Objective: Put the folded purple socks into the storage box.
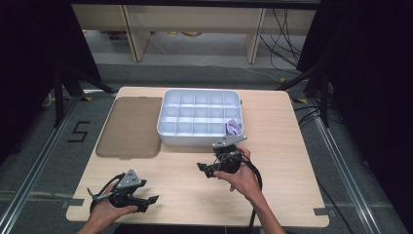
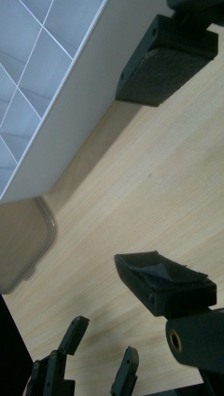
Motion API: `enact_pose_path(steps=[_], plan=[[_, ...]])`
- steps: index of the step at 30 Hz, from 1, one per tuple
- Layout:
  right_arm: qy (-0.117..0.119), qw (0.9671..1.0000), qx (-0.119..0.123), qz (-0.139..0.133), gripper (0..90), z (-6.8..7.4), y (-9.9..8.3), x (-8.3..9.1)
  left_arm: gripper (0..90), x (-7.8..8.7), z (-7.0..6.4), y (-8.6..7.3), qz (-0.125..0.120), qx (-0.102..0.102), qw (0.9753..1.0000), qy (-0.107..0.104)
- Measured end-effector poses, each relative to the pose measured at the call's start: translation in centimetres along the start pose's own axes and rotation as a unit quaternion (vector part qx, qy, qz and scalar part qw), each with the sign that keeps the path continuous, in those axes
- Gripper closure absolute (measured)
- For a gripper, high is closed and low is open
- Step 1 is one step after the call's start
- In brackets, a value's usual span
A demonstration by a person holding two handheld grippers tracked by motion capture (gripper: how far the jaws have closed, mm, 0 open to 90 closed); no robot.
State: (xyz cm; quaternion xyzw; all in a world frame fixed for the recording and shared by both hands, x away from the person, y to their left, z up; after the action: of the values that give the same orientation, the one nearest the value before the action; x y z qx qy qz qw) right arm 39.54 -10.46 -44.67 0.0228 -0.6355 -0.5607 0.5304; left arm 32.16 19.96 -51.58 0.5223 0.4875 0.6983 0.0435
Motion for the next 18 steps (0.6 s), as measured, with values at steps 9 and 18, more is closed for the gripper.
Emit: enact_pose_path(steps=[9, 18], plan=[[-0.001, 0.9999, -0.001, 0.011, 19.1, 0.0, -1.4, -0.2, 24.9, -0.1, -0.2, 0.0, -0.004, 0.001, 1.0, -0.002], [-0.003, 0.9999, -0.009, 0.009, 18.7, 0.0, -3.0, -0.1, 24.9, -0.2, -0.4, 0.0, -0.001, 0.003, 1.0, -0.004]])
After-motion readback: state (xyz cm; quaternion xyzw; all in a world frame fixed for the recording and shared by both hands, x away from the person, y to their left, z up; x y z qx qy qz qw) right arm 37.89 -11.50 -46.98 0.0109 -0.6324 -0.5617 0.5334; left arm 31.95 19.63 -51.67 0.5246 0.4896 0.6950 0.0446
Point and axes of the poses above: each handheld gripper's, and its own axes: x roughly backward along the jaws, y roughly out of its top, z roughly to its left, the point moved 2 cm from there along -x, roughly forward along the jaws, and after that the axes turned 5 degrees about -x, right-handed, at the moved point
